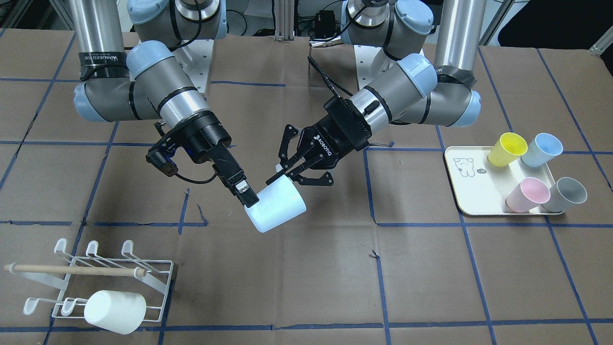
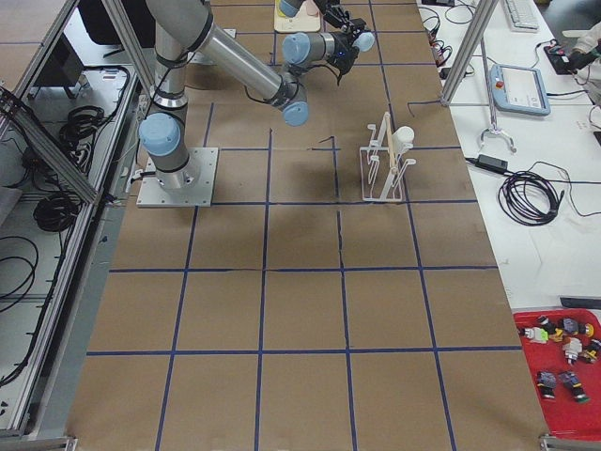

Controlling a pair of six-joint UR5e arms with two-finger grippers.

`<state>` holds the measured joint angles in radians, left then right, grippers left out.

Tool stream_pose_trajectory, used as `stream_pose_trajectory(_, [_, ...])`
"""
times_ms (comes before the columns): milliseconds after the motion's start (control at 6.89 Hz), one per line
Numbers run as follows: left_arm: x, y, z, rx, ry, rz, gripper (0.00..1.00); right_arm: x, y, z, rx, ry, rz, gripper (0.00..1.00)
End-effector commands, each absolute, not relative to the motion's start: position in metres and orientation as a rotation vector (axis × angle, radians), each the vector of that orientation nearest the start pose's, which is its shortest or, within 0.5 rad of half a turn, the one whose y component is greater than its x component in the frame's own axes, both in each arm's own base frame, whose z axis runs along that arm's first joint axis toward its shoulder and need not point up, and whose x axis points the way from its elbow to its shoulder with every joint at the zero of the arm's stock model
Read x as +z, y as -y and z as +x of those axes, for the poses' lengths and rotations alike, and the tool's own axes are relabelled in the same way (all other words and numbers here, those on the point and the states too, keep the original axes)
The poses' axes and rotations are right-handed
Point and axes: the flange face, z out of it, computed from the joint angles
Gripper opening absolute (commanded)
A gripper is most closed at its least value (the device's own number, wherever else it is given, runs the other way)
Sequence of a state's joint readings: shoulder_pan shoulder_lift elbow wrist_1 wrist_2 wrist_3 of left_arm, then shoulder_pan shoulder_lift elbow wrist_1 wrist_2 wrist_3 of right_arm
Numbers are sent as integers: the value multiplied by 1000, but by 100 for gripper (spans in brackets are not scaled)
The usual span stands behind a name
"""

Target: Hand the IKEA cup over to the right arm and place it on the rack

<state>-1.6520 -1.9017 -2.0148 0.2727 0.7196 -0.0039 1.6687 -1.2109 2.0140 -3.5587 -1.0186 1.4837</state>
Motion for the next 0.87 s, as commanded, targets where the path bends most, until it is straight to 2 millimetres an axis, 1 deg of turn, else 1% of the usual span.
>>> stream_pose_trajectory(0, [346, 505, -250, 1147, 1987, -610, 11, 335, 529, 249, -502, -1694, 918, 99])
stream_pose_trajectory(145, [346, 505, -250, 1146, 1987, -609, 11, 333, 535, 250, -501, -1691, 921, 99])
stream_pose_trajectory(290, [347, 505, -250, 1144, 1987, -603, 11, 330, 537, 256, -493, -1695, 914, 99])
stream_pose_trajectory(726, [350, 504, -250, 1146, 1986, -598, 11, 328, 537, 260, -492, -1701, 912, 99])
